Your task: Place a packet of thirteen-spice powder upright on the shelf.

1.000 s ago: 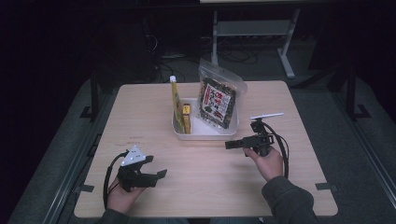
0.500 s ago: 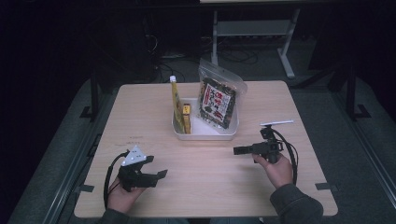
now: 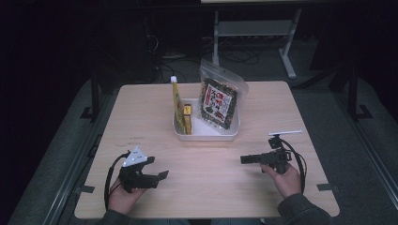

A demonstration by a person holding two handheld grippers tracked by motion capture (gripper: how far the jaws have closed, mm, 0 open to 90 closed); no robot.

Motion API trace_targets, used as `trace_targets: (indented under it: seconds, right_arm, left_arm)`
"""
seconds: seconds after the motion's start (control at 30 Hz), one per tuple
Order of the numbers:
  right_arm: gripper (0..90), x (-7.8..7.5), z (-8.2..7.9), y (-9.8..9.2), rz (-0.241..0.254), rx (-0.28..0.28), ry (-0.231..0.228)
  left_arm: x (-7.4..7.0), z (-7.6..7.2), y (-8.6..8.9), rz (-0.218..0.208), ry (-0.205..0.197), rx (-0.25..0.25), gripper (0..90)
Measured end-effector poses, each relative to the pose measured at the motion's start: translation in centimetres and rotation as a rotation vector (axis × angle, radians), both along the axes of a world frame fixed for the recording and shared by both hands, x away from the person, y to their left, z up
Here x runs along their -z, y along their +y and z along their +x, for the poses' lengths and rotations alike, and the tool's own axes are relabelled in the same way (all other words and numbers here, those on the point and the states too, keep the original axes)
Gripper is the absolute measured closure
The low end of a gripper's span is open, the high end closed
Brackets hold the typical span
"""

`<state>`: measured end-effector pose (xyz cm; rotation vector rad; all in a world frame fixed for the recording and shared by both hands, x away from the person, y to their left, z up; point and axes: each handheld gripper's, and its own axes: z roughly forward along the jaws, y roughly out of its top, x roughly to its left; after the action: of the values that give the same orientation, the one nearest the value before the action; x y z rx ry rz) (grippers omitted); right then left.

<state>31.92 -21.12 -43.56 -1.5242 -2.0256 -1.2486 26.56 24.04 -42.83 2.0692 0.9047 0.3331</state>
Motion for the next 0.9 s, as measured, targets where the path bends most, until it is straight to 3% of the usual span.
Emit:
trace_targets:
  seconds: [0.67, 0.9]
  right_arm:
    - [38.1, 1.5, -2.7, -1.9, 0.02, 0.006, 0.004]
    - [37.0, 1.6, -3.7, -2.0, 0.007, 0.002, -0.034]
  left_arm:
    - [0.1, 0.0, -0.3, 0.01, 0.005, 0.015, 21.8]
    - [0.1, 0.0, -0.3, 0.009, 0.006, 0.017, 21.9]
